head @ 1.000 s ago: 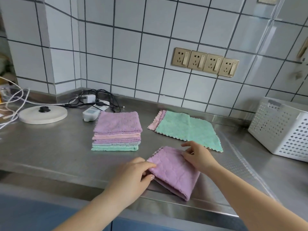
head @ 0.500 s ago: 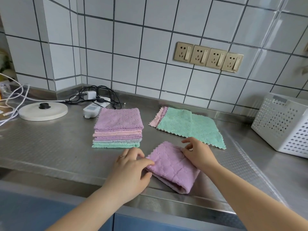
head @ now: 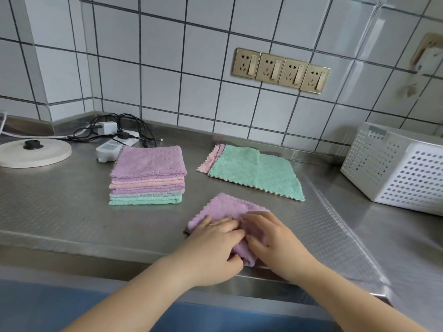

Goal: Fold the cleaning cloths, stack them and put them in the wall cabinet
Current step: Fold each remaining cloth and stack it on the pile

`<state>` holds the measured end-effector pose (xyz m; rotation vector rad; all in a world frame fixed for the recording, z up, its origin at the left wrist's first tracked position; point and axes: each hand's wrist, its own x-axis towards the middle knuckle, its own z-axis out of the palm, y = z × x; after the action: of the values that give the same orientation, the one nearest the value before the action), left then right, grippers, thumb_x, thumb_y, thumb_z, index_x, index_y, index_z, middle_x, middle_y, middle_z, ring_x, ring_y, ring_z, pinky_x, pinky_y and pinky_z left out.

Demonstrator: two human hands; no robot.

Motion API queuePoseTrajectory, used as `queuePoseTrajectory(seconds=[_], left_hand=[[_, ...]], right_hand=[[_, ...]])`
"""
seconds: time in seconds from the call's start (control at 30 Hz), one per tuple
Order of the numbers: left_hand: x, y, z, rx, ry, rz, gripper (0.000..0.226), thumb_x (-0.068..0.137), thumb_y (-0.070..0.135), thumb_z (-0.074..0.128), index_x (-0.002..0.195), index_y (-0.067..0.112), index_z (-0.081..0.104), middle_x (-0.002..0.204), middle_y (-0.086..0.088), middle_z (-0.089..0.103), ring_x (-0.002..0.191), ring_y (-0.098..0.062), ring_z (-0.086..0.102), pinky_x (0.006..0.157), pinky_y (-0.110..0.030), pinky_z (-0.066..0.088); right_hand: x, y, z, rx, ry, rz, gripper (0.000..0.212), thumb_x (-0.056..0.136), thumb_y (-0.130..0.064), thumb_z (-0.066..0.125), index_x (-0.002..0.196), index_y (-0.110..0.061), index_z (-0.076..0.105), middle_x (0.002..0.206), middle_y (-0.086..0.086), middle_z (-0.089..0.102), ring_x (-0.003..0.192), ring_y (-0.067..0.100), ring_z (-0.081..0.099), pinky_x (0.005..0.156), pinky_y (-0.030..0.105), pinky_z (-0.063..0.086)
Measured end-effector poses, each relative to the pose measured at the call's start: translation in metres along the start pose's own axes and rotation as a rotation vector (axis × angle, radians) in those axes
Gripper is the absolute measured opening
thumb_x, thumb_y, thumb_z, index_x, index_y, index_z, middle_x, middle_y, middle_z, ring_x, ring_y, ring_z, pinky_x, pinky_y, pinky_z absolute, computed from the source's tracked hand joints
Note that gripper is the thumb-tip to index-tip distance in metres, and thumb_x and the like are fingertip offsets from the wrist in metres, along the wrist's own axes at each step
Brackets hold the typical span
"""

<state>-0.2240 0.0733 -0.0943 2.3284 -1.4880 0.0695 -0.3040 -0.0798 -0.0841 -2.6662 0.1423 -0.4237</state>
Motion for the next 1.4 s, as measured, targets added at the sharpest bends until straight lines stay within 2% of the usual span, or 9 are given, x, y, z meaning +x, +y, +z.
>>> queuePoseTrajectory(seconds=[0.1,0.2,0.4,0.6,0.77,0.9,1.1,1.3,1.4], left_hand=[[0.001,0.002,0.003,0.051,-0.038,-0.027,0.051,0.09,0.04,0.037,0.141,0.033,0.031,0.153,0.014,0.024,0.144,-0.006,0.012,0.119,-0.042,0.003],[0.001,0.003,0.003,0.144,-0.126,-0.05,0.057,0.094,0.046,0.031,0.148,0.031,0.016,0.159,0.009,0.005,0.146,-0.007,-0.001,0.118,-0.043,-0.004],[-0.002,0.004,-0.011,0.151,-0.32,-0.072,0.072,0.09,0.063,0.027,0.15,0.03,0.003,0.158,0.011,-0.01,0.144,-0.007,-0.015,0.118,-0.043,-0.008],[-0.002,-0.011,-0.012,0.216,-0.269,-0.134,0.084,0.085,0.072,0.022,0.15,0.025,-0.005,0.158,0.007,-0.013,0.144,-0.009,-0.016,0.118,-0.036,-0.01],[-0.002,-0.014,-0.012,0.218,-0.353,-0.15,0.087,0.082,0.076,0.023,0.149,0.028,-0.007,0.156,0.01,-0.018,0.142,-0.008,-0.021,0.118,-0.039,-0.011],[-0.002,-0.023,-0.021,0.066,-0.272,-0.194,0.08,0.081,0.074,0.022,0.149,0.034,0.007,0.158,0.01,-0.007,0.144,-0.007,-0.011,0.117,-0.032,-0.005],[0.003,-0.042,-0.033,-0.104,-0.127,-0.391,0.062,0.091,0.061,0.03,0.147,0.033,0.023,0.156,0.003,0.021,0.146,-0.014,0.011,0.115,-0.031,0.014],[0.011,-0.042,-0.032,-0.377,-0.019,-0.425,0.049,0.093,0.041,0.048,0.14,0.029,0.04,0.146,0.004,0.043,0.131,-0.013,0.042,0.103,-0.025,0.032],[0.013,-0.044,-0.037,-0.515,0.043,-0.456,0.044,0.093,0.036,0.049,0.136,0.027,0.045,0.14,0.002,0.049,0.127,-0.01,0.046,0.102,-0.025,0.035]], right_hand=[[-0.004,0.001,0.001,-0.07,-0.079,0.026,0.058,0.085,-0.047,0.032,0.139,-0.029,0.043,0.146,-0.014,0.038,0.135,0.003,0.032,0.114,0.038,0.025],[-0.002,0.006,0.001,-0.211,-0.237,0.092,0.05,0.098,-0.042,0.029,0.147,-0.036,0.02,0.156,-0.017,0.012,0.145,0.003,0.004,0.117,0.052,0.0],[0.006,0.022,-0.009,-0.351,-0.313,0.234,0.06,0.095,-0.058,0.019,0.149,-0.037,0.005,0.159,-0.008,-0.003,0.147,0.012,-0.007,0.114,0.055,-0.007],[0.0,0.005,0.001,-0.338,-0.251,0.083,0.058,0.096,-0.054,0.02,0.149,-0.034,0.009,0.159,-0.009,0.002,0.146,0.01,-0.007,0.113,0.058,-0.005],[-0.001,0.009,0.003,-0.36,-0.276,0.14,0.099,0.06,-0.087,-0.003,0.148,-0.041,0.004,0.159,-0.011,-0.001,0.146,0.01,-0.006,0.112,0.058,-0.006],[-0.004,0.009,-0.009,-0.403,-0.254,0.247,0.102,0.058,-0.082,-0.006,0.148,-0.038,0.007,0.159,-0.006,0.008,0.147,0.015,0.002,0.115,0.059,0.0],[-0.017,-0.001,-0.029,-0.405,-0.255,0.336,0.069,0.089,-0.065,0.029,0.147,-0.029,0.018,0.143,-0.002,0.043,0.138,0.022,0.032,0.114,0.054,0.016],[-0.006,-0.015,-0.016,0.194,-0.028,0.356,0.075,0.086,-0.035,0.06,0.147,-0.033,0.016,0.146,0.002,0.036,0.123,0.02,0.048,0.098,0.031,0.042],[0.008,-0.026,-0.012,0.468,0.121,0.47,0.073,0.084,-0.011,0.059,0.145,-0.033,0.026,0.146,-0.002,0.034,0.102,0.013,0.055,0.076,0.021,0.049]])
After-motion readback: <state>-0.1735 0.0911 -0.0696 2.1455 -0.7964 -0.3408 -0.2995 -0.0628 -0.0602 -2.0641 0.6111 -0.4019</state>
